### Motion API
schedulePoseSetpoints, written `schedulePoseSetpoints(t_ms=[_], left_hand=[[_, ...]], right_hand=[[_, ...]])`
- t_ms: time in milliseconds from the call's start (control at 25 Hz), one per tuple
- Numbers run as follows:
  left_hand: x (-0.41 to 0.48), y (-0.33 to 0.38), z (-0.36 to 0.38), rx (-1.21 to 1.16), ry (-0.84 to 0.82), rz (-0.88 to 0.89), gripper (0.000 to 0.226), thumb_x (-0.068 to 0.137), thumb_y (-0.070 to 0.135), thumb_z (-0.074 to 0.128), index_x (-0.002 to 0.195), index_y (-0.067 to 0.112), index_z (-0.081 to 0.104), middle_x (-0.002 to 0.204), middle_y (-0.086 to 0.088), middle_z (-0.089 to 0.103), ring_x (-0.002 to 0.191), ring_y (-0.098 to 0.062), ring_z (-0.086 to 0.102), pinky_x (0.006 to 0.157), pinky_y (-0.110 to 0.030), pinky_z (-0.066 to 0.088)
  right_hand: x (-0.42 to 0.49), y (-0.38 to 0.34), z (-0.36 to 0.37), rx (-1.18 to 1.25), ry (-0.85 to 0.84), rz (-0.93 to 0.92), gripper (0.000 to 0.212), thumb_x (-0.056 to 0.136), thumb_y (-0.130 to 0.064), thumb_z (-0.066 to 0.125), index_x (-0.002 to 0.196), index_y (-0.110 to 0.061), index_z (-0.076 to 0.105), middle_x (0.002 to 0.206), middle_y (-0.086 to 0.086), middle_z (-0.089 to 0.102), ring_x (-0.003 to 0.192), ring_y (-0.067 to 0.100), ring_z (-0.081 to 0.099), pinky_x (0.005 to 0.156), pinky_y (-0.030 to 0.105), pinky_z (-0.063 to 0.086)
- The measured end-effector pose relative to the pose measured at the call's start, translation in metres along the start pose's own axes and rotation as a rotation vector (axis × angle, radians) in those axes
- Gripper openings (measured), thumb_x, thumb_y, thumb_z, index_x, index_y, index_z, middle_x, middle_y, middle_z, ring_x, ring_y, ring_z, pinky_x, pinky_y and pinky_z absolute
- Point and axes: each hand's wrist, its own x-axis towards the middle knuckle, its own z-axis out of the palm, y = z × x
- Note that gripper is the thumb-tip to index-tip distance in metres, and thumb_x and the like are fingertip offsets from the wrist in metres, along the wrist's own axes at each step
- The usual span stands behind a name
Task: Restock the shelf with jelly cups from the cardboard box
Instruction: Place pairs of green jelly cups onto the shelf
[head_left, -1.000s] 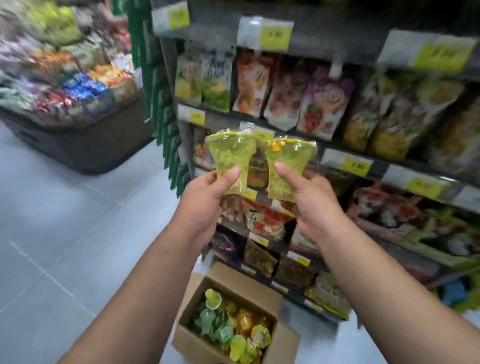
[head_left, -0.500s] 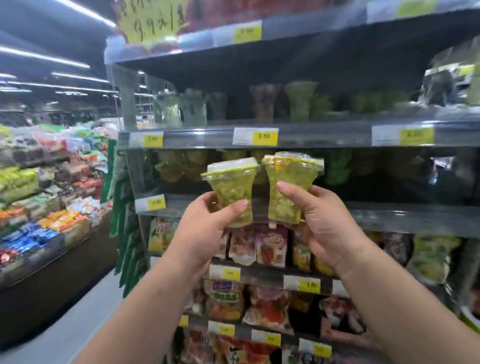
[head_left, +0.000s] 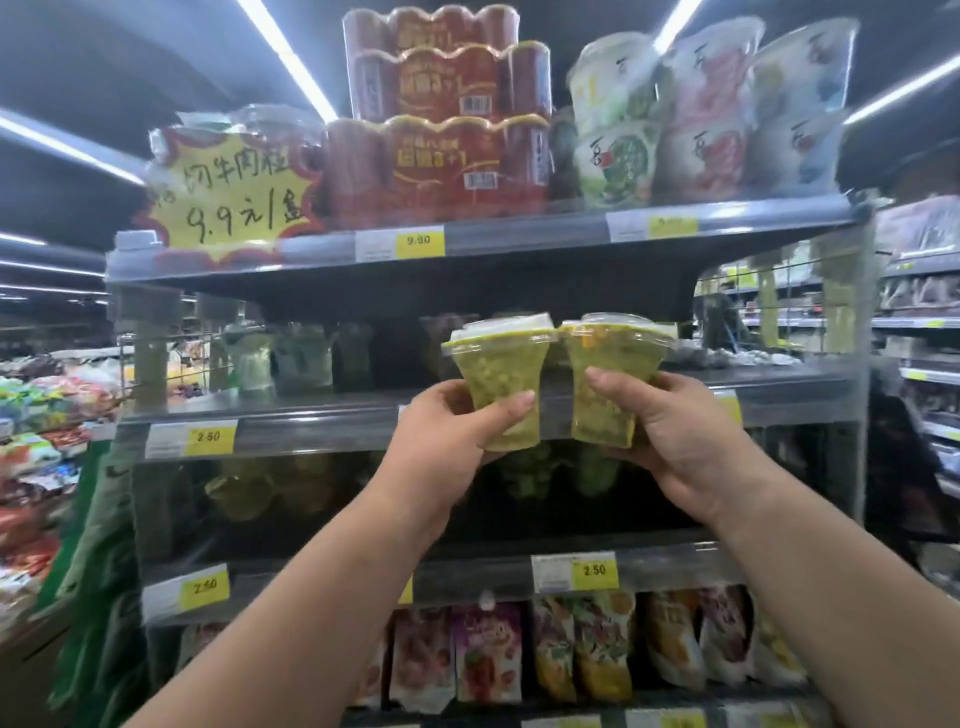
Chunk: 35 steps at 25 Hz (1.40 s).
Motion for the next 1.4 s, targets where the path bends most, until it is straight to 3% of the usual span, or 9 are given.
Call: schedulePoseSetpoints(t_ms=[80,200,400,560,680,840,1040,1200,1400], left_hand=[[0.019,0.007,0.015,0.074,0.026,0.045,0.031,0.076,0.029,0.081,0.103,0.016,0.072,0.096,0.004,0.077,0.094,-0.015,0.073,0.087,-0.034,0.055],[0.050,0.015,0.042,0.128,0.064,0.108,0.032,0.071,0.032,0.084,0.098,0.018,0.074,0.090,0.009,0.077,0.088,-0.007,0.072,0.084,-0.026,0.054],[0.101,0.012,0.087,0.182,0.046,0.087,0.034,0.070,0.039,0.084,0.097,0.020,0.075,0.090,0.011,0.077,0.093,-0.011,0.071,0.089,-0.031,0.053],[0.137,-0.005,0.123,0.310,0.110,0.051,0.038,0.064,0.040,0.087,0.094,0.021,0.075,0.086,0.009,0.076,0.087,-0.014,0.071,0.088,-0.041,0.056],[0.150,-0.006,0.149,0.451,0.118,0.081,0.038,0.065,0.038,0.088,0.095,0.020,0.075,0.087,0.005,0.075,0.085,-0.015,0.069,0.085,-0.038,0.056],[0.166,-0.003,0.184,0.656,0.103,0.059,0.047,0.062,0.044,0.088,0.096,0.016,0.071,0.088,0.000,0.072,0.083,-0.019,0.066,0.084,-0.039,0.056],[0.178,-0.007,0.202,0.925,0.139,-0.063,0.063,0.061,0.062,0.080,0.092,0.010,0.065,0.083,-0.006,0.068,0.073,-0.022,0.063,0.069,-0.037,0.055],[0.177,-0.003,0.213,1.020,0.114,-0.101,0.069,0.062,0.068,0.075,0.094,0.008,0.063,0.083,-0.007,0.067,0.073,-0.023,0.063,0.069,-0.036,0.056],[0.166,0.000,0.213,1.067,0.134,-0.059,0.061,0.069,0.069,0.070,0.073,0.010,0.053,0.066,-0.003,0.055,0.061,-0.019,0.056,0.050,-0.030,0.041]], right_hand=[[0.015,-0.012,-0.014,-0.041,0.042,-0.039,0.028,0.076,-0.023,0.078,0.099,-0.010,0.071,0.092,0.003,0.077,0.087,0.022,0.072,0.084,0.045,0.057],[0.041,-0.029,-0.040,-0.094,0.087,-0.090,0.026,0.076,-0.019,0.079,0.097,-0.006,0.071,0.088,0.004,0.076,0.074,0.017,0.072,0.066,0.032,0.059],[0.083,-0.043,-0.085,-0.173,0.086,-0.088,0.032,0.072,-0.022,0.083,0.098,-0.008,0.070,0.094,0.007,0.077,0.089,0.025,0.073,0.087,0.043,0.057],[0.113,-0.043,-0.122,-0.295,0.125,-0.076,0.042,0.066,-0.026,0.087,0.102,-0.012,0.069,0.095,0.004,0.076,0.090,0.023,0.072,0.088,0.042,0.056],[0.130,-0.042,-0.149,-0.414,0.177,-0.048,0.063,0.053,-0.038,0.091,0.105,-0.012,0.066,0.097,0.004,0.074,0.091,0.024,0.070,0.086,0.040,0.056],[0.148,-0.046,-0.183,-0.610,0.267,-0.039,0.051,0.059,-0.034,0.091,0.097,-0.008,0.068,0.092,0.005,0.073,0.085,0.022,0.069,0.082,0.038,0.057],[0.147,-0.042,-0.208,-0.904,0.385,-0.006,0.060,0.060,-0.055,0.085,0.092,-0.008,0.064,0.082,0.005,0.066,0.075,0.022,0.063,0.070,0.033,0.054],[0.141,-0.034,-0.207,-1.043,0.404,0.001,0.062,0.063,-0.070,0.074,0.083,-0.014,0.056,0.074,0.000,0.059,0.064,0.016,0.054,0.050,0.028,0.038],[0.136,-0.035,-0.203,-1.108,0.356,-0.009,0.056,0.067,-0.067,0.073,0.078,-0.015,0.058,0.075,0.001,0.062,0.068,0.019,0.059,0.060,0.032,0.048]])
